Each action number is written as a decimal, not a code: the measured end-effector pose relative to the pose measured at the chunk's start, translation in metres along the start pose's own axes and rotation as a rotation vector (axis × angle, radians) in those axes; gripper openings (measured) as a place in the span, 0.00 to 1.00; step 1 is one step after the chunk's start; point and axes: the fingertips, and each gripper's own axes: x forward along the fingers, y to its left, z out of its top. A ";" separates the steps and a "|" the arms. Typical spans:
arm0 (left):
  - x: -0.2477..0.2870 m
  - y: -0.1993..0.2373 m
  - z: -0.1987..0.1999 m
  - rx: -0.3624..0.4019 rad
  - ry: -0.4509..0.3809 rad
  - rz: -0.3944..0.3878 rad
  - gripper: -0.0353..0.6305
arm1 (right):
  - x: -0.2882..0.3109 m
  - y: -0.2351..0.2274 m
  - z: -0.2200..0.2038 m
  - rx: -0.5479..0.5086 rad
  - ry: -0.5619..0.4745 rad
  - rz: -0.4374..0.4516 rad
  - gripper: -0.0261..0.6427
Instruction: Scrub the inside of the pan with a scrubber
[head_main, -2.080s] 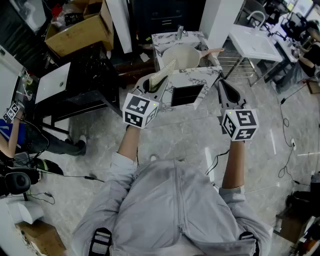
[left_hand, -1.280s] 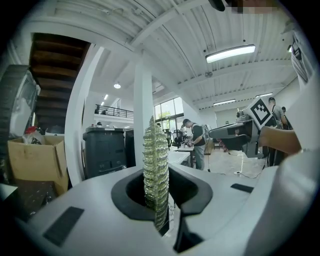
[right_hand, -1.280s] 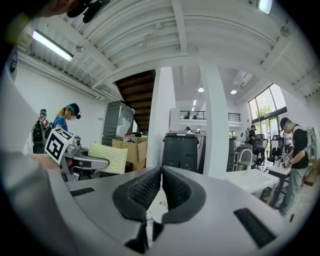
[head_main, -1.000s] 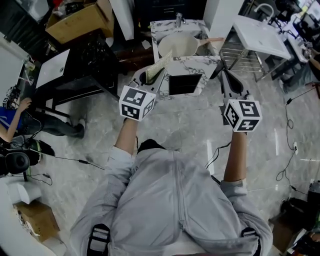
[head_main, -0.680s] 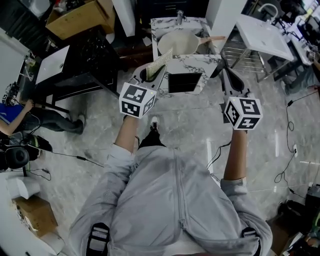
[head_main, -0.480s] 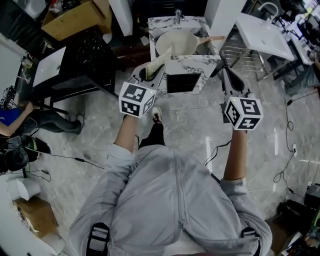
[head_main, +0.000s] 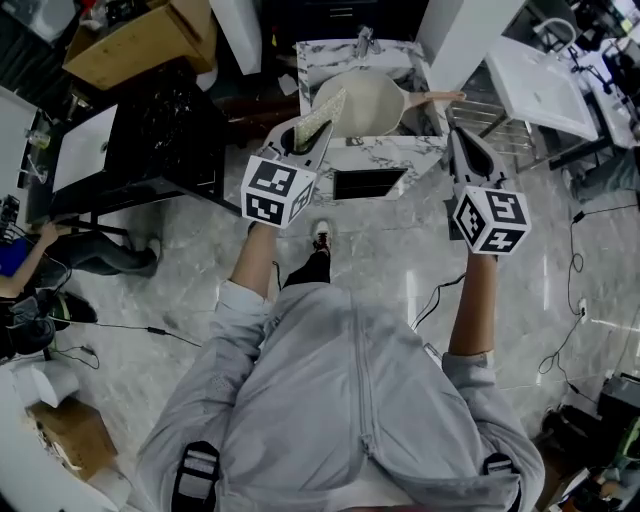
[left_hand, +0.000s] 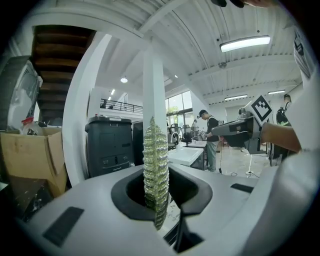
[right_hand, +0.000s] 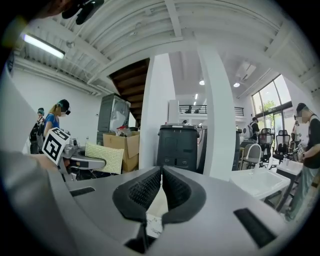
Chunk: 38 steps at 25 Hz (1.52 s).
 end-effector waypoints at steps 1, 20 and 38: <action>0.010 0.010 0.001 0.000 0.003 -0.003 0.16 | 0.013 -0.003 0.004 -0.004 0.001 -0.002 0.09; 0.169 0.146 -0.001 -0.010 0.063 -0.091 0.16 | 0.191 -0.057 0.017 0.034 0.077 -0.089 0.09; 0.223 0.197 -0.035 -0.050 0.154 -0.031 0.16 | 0.278 -0.086 -0.003 0.036 0.122 -0.030 0.09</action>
